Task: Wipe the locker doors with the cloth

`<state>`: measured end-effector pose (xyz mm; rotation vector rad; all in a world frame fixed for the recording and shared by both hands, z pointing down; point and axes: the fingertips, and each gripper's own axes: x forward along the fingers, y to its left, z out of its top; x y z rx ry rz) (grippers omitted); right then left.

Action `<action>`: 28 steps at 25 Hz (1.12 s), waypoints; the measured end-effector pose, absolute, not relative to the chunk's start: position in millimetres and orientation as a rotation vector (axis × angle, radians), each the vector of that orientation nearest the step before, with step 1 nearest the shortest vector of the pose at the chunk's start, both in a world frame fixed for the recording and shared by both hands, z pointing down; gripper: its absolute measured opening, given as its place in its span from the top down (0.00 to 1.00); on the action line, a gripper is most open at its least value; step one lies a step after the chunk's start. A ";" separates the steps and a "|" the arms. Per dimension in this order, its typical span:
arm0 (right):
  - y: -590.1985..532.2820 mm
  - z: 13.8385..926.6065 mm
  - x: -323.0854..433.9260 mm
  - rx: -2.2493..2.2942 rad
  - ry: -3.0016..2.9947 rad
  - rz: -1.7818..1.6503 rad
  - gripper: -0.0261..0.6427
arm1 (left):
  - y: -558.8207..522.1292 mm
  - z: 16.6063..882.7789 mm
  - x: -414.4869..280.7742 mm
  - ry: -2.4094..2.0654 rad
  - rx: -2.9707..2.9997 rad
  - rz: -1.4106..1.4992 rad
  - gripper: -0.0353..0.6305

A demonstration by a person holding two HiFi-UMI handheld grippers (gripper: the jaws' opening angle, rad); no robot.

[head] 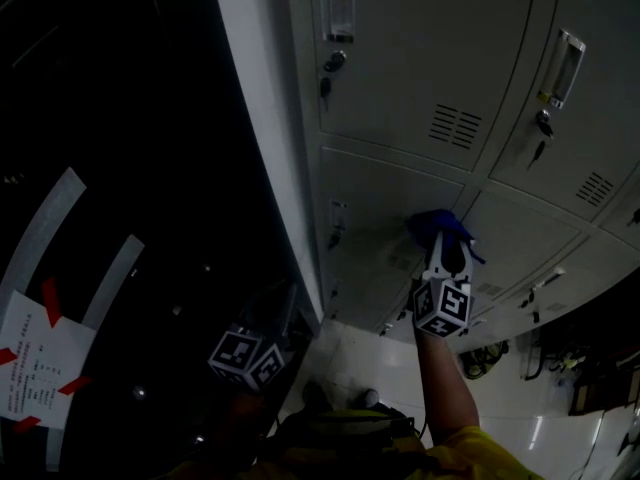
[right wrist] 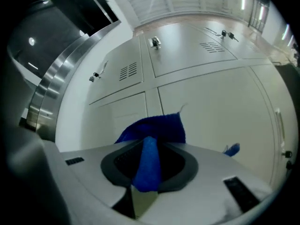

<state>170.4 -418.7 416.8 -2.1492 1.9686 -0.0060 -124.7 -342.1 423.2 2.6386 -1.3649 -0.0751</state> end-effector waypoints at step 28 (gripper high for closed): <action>-423.6 453.5 147.6 -2.177 2.014 0.014 0.82 | -355.5 432.4 -120.5 -1.298 2.662 -0.054 0.95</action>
